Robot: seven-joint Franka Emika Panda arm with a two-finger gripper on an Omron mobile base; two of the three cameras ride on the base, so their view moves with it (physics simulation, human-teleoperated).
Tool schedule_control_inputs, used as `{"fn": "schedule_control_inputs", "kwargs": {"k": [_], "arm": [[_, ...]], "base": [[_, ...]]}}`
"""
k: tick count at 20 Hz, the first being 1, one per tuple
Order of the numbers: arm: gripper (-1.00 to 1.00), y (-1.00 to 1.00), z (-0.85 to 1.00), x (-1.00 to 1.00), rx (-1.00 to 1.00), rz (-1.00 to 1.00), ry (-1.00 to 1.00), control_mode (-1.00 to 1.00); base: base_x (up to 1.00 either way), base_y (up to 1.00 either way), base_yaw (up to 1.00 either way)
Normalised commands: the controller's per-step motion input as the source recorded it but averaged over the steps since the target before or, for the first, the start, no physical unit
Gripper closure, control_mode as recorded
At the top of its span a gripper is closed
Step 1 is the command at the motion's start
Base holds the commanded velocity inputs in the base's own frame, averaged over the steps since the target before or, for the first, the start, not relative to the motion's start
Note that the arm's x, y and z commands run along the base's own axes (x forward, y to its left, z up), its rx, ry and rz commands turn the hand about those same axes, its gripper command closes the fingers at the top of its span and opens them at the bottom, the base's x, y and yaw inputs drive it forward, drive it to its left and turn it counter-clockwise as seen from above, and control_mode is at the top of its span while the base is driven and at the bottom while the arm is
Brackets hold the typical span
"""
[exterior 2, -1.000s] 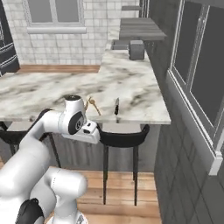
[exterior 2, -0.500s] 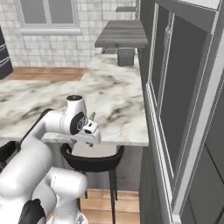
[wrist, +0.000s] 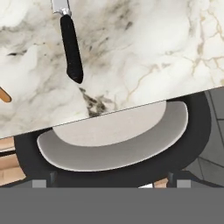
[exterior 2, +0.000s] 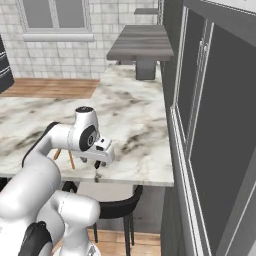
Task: Pick up the metallic utensils from the counter and place them in the open drawer. Make sure not to pick up any wooden utensils.
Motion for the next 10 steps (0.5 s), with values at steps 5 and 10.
{"fn": "schedule_control_inputs", "kwargs": {"k": [5, 10], "arm": [[-1.00, 0.00, 0.00, 0.00, 0.00, 0.00, 0.00, 1.00], [-1.00, 0.00, 0.00, 0.00, 0.00, 0.00, 0.00, 1.00]], "base": [[0.35, 0.12, 0.00], [0.33, 0.15, 0.00]]}}
